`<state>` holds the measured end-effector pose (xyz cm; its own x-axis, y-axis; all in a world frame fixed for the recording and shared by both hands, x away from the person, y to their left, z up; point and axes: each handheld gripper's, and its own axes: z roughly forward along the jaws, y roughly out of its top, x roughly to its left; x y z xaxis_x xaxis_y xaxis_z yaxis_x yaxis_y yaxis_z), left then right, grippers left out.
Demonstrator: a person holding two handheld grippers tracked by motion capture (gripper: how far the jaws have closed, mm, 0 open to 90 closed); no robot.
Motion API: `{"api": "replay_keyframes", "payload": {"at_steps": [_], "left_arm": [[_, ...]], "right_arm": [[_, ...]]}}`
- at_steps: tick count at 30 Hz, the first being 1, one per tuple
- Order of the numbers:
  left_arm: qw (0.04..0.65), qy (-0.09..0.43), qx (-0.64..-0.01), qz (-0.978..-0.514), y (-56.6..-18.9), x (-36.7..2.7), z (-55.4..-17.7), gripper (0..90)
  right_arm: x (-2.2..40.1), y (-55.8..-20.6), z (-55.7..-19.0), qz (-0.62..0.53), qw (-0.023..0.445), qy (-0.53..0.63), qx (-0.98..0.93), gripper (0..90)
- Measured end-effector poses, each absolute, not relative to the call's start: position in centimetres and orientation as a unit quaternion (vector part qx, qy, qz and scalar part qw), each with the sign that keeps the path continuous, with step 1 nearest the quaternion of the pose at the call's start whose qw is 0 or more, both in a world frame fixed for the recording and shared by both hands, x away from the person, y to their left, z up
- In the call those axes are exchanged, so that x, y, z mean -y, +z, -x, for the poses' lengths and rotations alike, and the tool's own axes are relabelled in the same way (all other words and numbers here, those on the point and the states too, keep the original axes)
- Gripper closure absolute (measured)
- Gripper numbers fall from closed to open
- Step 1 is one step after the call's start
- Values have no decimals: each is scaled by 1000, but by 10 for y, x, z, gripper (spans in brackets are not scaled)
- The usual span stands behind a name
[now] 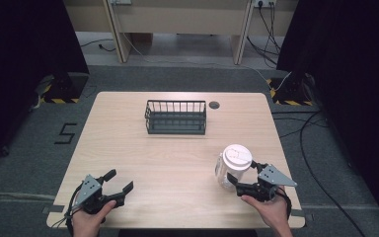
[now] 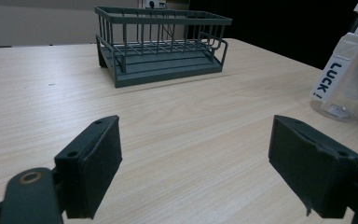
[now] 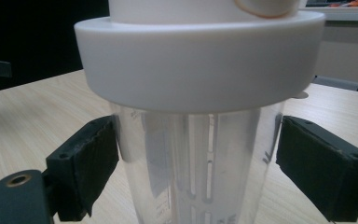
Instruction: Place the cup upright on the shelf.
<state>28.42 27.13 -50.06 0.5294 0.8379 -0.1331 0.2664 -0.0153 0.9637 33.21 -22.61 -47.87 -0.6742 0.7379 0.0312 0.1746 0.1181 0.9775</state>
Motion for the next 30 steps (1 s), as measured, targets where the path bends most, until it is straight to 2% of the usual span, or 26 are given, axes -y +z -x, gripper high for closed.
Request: {"api": "replay_keyframes", "payload": {"at_steps": [5,10,30], "left_arm": [[567,251,-413,-667,-501,-271,-284,167],[567,251,-412,-668,-500,-271,-284,171],[570,251,-411,-666,-500,-272,-283,180]], "right_arm": [[223,-478,-337,-316,243,581,-710,121],[220,-478,-340,-314,233,591,-706,156],[216,-465,-341,-308,250,593,-701,171]]}}
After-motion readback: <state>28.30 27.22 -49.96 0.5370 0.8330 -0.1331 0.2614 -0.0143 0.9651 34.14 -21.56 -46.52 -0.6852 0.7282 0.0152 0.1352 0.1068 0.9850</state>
